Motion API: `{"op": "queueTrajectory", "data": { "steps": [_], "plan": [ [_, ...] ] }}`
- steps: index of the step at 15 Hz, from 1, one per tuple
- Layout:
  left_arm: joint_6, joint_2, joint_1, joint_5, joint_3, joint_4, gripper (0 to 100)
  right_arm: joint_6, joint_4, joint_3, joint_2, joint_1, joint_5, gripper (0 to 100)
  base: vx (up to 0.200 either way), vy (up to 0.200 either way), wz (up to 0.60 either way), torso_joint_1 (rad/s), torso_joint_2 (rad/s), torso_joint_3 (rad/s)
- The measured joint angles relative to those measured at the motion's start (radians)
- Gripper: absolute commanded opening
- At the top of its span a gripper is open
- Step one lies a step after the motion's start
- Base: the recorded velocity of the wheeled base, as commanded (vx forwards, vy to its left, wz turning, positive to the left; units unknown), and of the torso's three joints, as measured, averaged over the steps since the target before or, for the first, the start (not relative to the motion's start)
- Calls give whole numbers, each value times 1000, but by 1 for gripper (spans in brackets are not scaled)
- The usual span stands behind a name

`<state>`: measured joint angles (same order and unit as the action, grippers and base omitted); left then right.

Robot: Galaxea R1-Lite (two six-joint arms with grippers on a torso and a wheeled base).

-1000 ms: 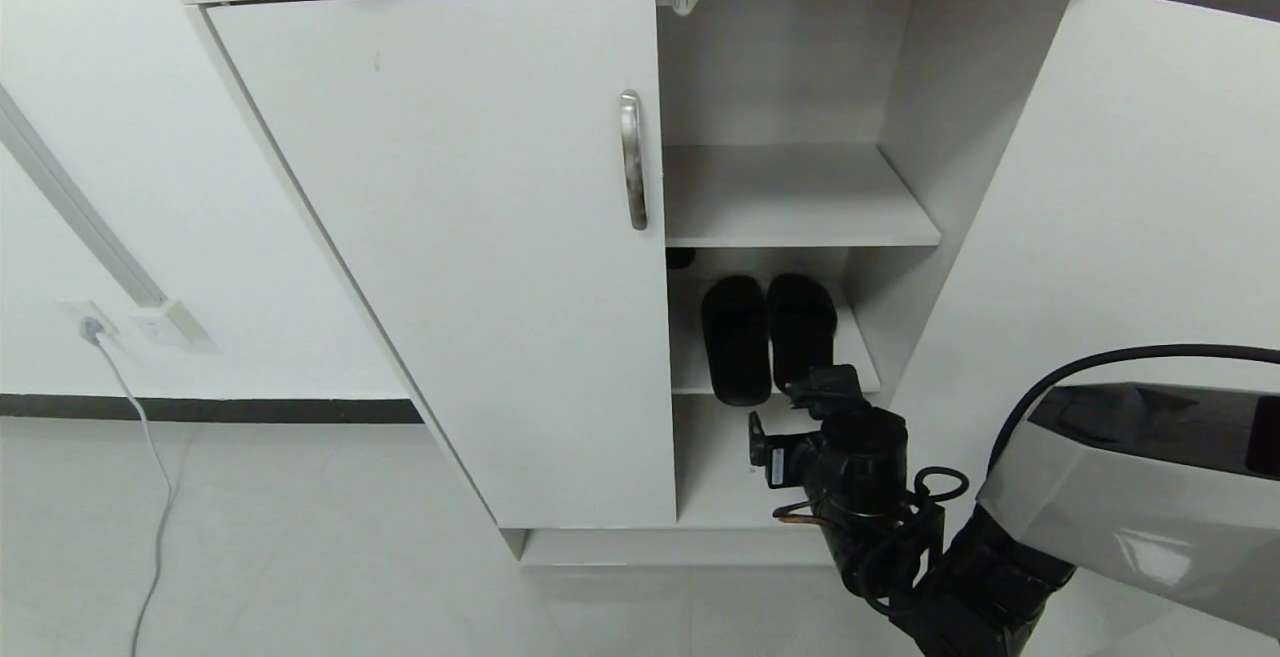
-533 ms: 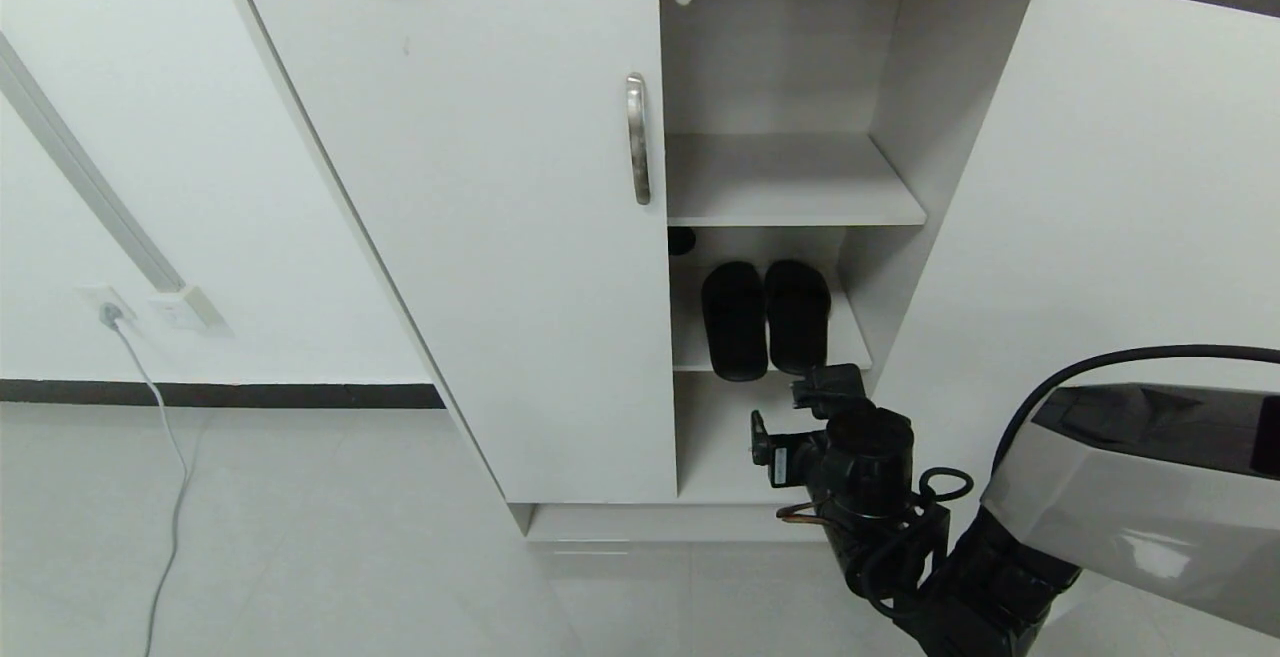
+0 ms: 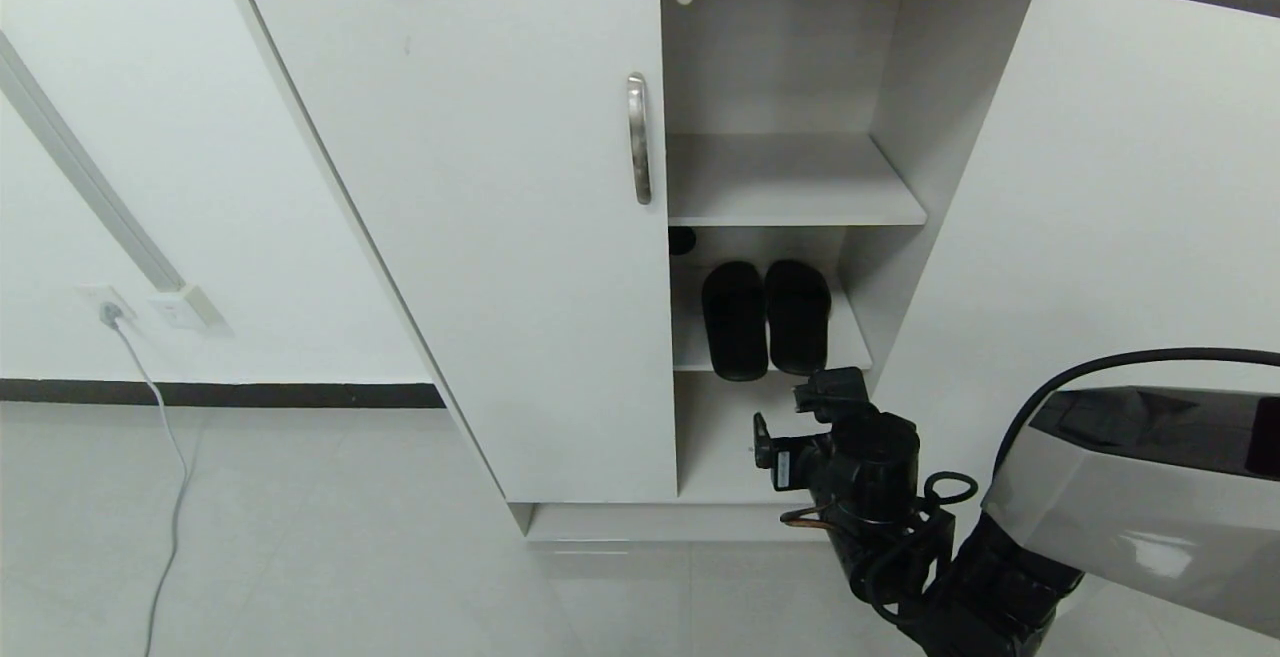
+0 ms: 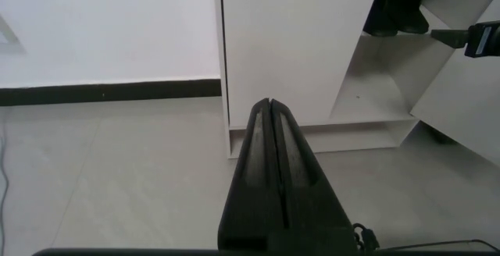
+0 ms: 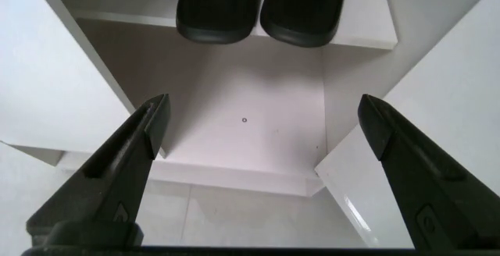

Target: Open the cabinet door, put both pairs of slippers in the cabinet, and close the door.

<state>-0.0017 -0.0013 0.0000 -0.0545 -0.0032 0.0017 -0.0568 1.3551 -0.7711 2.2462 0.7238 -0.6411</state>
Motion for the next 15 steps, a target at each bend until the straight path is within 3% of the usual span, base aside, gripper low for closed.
{"op": "queueTrajectory", "data": {
  "steps": [11, 15],
  "plan": [
    [-1, 0, 0, 1, 0, 0, 0, 0, 15, 13, 6, 1, 0, 100, 0, 0, 0, 0, 0, 167],
    [2, 0, 0, 0, 0, 0, 0, 0, 16, 13, 9, 0, 1, 100, 0, 0, 0, 1, 1, 20]
  ]
}}
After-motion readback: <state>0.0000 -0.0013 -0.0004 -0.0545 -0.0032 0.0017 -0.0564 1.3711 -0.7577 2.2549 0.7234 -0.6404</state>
